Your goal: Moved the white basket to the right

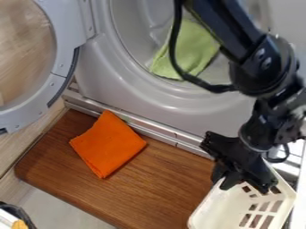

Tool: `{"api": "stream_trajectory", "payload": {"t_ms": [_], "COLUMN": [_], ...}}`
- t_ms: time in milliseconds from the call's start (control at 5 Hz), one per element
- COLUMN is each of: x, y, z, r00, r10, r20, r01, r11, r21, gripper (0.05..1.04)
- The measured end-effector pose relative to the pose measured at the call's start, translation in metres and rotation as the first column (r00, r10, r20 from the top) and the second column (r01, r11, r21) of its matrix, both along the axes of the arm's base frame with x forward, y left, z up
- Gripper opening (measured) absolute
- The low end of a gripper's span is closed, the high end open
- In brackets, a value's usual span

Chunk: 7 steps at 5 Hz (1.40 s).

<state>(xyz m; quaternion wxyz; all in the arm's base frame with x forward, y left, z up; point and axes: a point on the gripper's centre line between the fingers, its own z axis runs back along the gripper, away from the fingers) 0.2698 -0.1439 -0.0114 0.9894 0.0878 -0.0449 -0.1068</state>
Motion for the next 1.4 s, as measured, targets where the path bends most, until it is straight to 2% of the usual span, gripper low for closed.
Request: {"api": "stream_trajectory", "payload": {"t_ms": [200,400,600,800,1000,1200,1400], "x": [-0.002,-0.002,-0.002,-0.004,-0.001,-0.004,-0.016], "y": [0.002,0.0,-0.006,-0.007,-0.006,-0.005,-0.004], "z": [0.0,0.0,0.006,0.009,0.028,0.061,0.07], "r00": [0.998,0.998,0.997,0.999,0.995,0.987,0.988], "r10": [0.014,0.007,0.0,-0.016,-0.094,-0.144,-0.133], "r20": [0.063,0.061,0.076,0.048,0.036,0.073,0.084], "r01": [-0.011,-0.004,0.008,0.022,0.098,0.155,0.148], "r11": [0.999,0.999,0.995,0.992,0.986,0.971,0.963], "r21": [-0.039,-0.052,-0.096,-0.126,-0.132,-0.181,-0.225], "gripper": [0.124,0.32,0.622,0.922,1.005,1.001,1.001]}}
